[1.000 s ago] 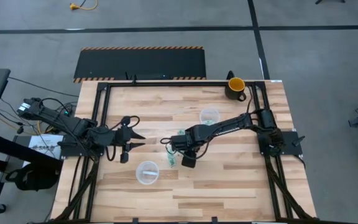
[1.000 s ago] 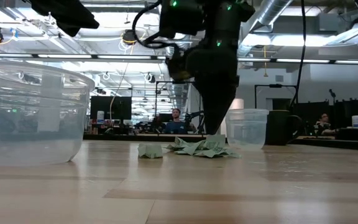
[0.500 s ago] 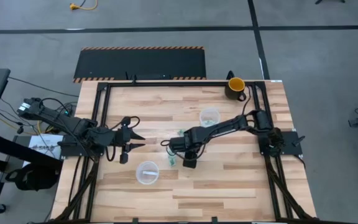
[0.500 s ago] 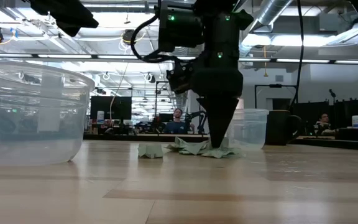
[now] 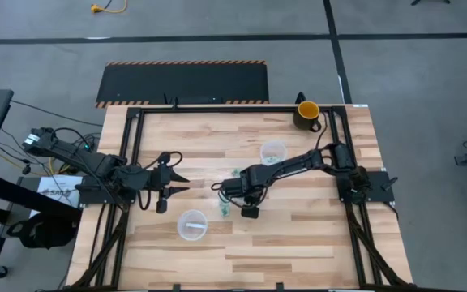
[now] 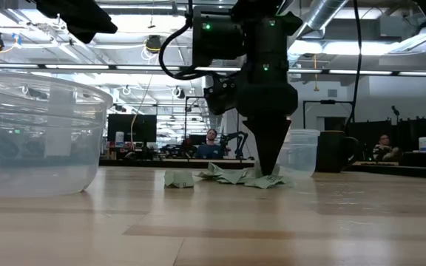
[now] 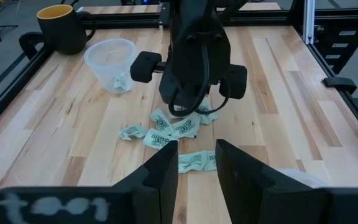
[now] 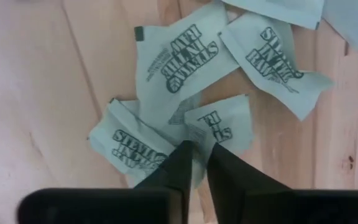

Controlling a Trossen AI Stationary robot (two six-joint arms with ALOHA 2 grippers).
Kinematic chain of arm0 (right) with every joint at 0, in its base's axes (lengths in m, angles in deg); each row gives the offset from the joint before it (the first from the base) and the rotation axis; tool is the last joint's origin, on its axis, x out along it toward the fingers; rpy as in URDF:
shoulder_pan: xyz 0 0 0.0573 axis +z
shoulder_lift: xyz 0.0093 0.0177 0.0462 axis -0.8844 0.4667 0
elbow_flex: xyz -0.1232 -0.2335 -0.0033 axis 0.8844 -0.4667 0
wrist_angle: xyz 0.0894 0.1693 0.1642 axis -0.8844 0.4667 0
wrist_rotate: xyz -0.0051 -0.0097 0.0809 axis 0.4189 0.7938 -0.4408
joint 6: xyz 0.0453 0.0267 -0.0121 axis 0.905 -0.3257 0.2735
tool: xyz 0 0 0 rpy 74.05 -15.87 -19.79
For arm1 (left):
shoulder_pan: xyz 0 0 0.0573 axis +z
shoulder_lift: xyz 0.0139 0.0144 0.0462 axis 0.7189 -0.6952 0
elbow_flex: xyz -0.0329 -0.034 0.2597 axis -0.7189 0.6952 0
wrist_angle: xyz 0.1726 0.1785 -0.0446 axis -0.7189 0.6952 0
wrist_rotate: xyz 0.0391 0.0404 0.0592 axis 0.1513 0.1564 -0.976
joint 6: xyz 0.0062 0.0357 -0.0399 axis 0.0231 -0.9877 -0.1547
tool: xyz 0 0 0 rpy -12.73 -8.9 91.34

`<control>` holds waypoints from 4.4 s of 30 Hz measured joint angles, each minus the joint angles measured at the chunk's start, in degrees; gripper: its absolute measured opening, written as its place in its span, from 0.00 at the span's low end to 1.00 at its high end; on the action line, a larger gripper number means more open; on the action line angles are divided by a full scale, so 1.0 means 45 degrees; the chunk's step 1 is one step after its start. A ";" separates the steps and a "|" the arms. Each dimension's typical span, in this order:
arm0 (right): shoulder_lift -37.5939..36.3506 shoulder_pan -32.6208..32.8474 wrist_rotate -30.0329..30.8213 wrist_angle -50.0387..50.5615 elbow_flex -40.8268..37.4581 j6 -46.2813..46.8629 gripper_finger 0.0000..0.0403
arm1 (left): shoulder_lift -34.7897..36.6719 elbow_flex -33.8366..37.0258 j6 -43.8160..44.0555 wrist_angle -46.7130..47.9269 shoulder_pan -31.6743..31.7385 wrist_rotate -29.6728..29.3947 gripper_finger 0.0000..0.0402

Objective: Pick and place Stevia / Truvia into bins
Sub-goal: Put the stevia packet into the top transparent container

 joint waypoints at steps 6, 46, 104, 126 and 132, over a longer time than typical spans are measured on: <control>0.0000 -0.0229 0.0158 0.0398 0.0005 0.0002 0.02 | 0.0000 0.0000 0.0000 0.0000 -0.0001 0.0000 0.24; -0.4247 -0.3597 0.3798 0.2072 -0.2158 -0.2778 0.00 | 0.0002 -0.0005 -0.0588 -0.0199 0.0028 -0.0427 0.24; -0.3925 -0.3398 -0.0876 -0.5050 -0.1739 -0.9149 0.36 | 0.0001 0.0005 -0.1393 -0.0237 0.0028 -0.0447 0.24; -0.0824 -0.3544 -0.1330 -0.5426 -0.1779 -0.9670 0.41 | 0.0003 0.0015 -0.1350 -0.0200 0.0051 -0.0432 0.24; -0.0290 -0.3542 -0.1461 -0.5708 -0.1709 -0.9953 0.41 | 0.0000 0.0015 -0.1341 -0.0166 0.0052 -0.0427 0.24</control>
